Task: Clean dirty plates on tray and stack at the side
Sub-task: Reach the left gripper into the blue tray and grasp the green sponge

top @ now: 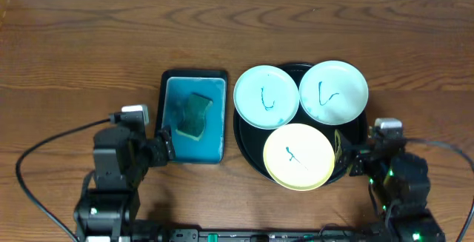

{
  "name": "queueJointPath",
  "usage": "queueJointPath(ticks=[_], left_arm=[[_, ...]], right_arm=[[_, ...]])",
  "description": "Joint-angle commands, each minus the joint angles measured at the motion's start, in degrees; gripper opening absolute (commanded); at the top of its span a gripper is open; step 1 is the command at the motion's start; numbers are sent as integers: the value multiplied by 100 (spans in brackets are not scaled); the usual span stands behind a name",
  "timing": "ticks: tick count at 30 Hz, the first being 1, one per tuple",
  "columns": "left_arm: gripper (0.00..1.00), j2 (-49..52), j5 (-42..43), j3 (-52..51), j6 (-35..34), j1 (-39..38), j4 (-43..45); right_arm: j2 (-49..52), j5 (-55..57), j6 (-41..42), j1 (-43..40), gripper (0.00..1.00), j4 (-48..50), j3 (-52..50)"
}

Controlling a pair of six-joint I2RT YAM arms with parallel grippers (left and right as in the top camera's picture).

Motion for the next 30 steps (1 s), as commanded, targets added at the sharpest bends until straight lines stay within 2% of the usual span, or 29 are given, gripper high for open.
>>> queueJointPath(ticks=[1,7,11,13,15,17,21,25,30], left_arm=[[80,649,79,909,-33,28,-656],[80,1565,79,2065,-33,28,-1980],[80,1812,81,2210,-35,28,-2282],[80,1818,291,2210,-76,28,-2402],[80,1816,841,2210,-74,28,-2439],[80,1818,1110,2210,-74,28,-2420],[80,1816,1102,2210,-72,28,-2234],[80,1869,1093,2212,-72,28,-1491],[79,2280,579,2264,-35,-31,-942]], right_arm=[[955,68,90,76,99,-516,907],[2339,68,-238,76,99,-1722,2201],[2798,-63,-304,76,99,-1989,2669],[2835,-334,-304,76,99,-1991,2673],[2837,-581,-304,76,99,-1993,2673],[2837,-688,-304,76,99,-1967,2673],[2837,-708,-304,76,99,-1926,2673],[2837,-708,-304,76,99,-1921,2673],[2837,-708,-304,76,99,-1921,2673]])
